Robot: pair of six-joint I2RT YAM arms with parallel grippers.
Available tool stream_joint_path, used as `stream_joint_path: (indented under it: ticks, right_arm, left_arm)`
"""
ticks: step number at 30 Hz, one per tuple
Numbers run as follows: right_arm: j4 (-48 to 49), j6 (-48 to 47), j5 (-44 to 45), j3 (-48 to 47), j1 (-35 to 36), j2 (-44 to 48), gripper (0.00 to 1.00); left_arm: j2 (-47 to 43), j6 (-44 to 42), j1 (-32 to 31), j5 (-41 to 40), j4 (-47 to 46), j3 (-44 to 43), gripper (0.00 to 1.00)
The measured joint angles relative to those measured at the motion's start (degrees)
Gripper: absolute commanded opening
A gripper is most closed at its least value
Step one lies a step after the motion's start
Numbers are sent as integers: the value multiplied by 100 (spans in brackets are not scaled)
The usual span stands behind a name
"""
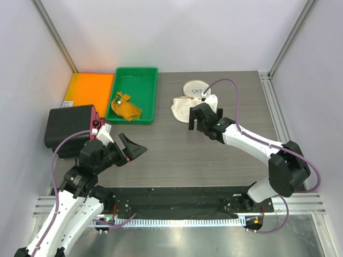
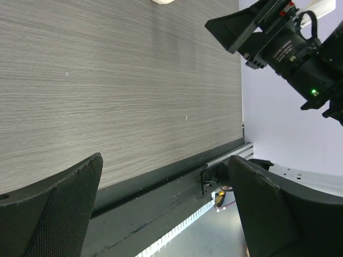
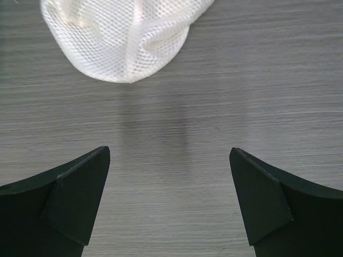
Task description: Place the bra in the laundry bag and zip it closed
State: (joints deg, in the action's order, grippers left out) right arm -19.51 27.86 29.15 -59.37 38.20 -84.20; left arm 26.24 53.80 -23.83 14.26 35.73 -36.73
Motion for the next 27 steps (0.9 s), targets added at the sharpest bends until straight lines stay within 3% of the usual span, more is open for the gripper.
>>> stream_joint_path:
  ticks: [8, 13, 20, 27]
  right_arm:
    - [433, -52, -669, 90, -529, -271, 100]
    - [861, -52, -1563, -216, -1552, -872, 100]
    - [868, -332, -1945, -2055, -2232, -2603, 99]
    - [916, -485, -2138, -3698, -2500, -3932, 88]
  left_arm:
    - [575, 175, 0, 31, -664, 376, 100]
    - [1292, 98, 0, 103, -1115, 328, 100]
    - [3121, -306, 0, 446, -1794, -516, 90]
    - [3585, -337, -11, 699, -2387, -553, 88]
